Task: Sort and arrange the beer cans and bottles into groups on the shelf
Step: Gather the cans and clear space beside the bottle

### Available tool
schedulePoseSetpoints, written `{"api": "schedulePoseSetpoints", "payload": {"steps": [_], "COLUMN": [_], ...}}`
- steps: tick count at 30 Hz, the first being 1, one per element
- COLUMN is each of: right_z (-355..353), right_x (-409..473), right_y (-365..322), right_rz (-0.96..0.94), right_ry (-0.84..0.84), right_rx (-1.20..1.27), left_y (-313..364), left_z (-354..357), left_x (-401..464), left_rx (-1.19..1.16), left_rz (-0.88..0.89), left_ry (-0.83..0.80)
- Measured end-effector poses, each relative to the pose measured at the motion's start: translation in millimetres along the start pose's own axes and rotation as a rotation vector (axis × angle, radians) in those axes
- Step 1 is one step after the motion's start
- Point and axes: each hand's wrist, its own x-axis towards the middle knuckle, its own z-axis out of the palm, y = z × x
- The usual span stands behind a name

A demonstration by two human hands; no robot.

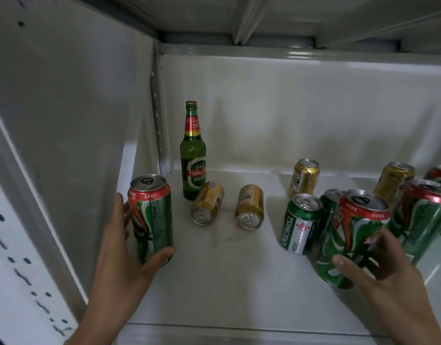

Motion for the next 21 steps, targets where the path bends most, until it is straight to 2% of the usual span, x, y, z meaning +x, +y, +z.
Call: {"api": "schedulePoseSetpoints", "payload": {"steps": [1, 3, 5, 6, 8, 10, 13, 17, 21], "right_z": [0.8, 3.9, 7.8, 12.7, 29.8, 54.6, 93.3, 133.8, 153.8], "right_x": [-2.5, -12.7, -24.2, -29.5, -33.7, -25.3, 8.3, 39.4, 47.8], "right_y": [5.1, 10.7, 5.8, -2.7, -20.3, -31.2, -22.8, -8.9, -5.4], "right_rz": [-0.058, -0.250, -0.485, -0.607, -0.870, -0.969, -0.803, -0.645, -0.574], "right_ry": [0.098, 0.282, 0.346, 0.330, 0.188, -0.016, -0.266, -0.355, -0.335], "right_rx": [-0.038, -0.078, -0.096, -0.104, -0.182, -0.299, -0.467, -0.686, -0.750], "left_y": [1.6, 10.0, 28.0, 36.3, 47.6, 49.5, 41.4, 32.0, 24.4], "left_z": [-1.7, -4.7, -0.8, 5.4, 26.8, 54.6, 94.7, 121.3, 130.3], "left_x": [-4.4, -15.9, -27.2, -30.2, -29.9, -22.7, 2.8, 39.7, 47.5], "left_rx": [0.063, 0.148, 0.180, 0.173, 0.141, 0.142, 0.323, 0.571, 0.697], "left_rz": [0.065, 0.328, 0.591, 0.683, 0.778, 0.735, 0.543, 0.355, 0.295], "left_ry": [0.097, 0.336, 0.481, 0.475, 0.305, 0.072, -0.179, -0.305, -0.333]}}
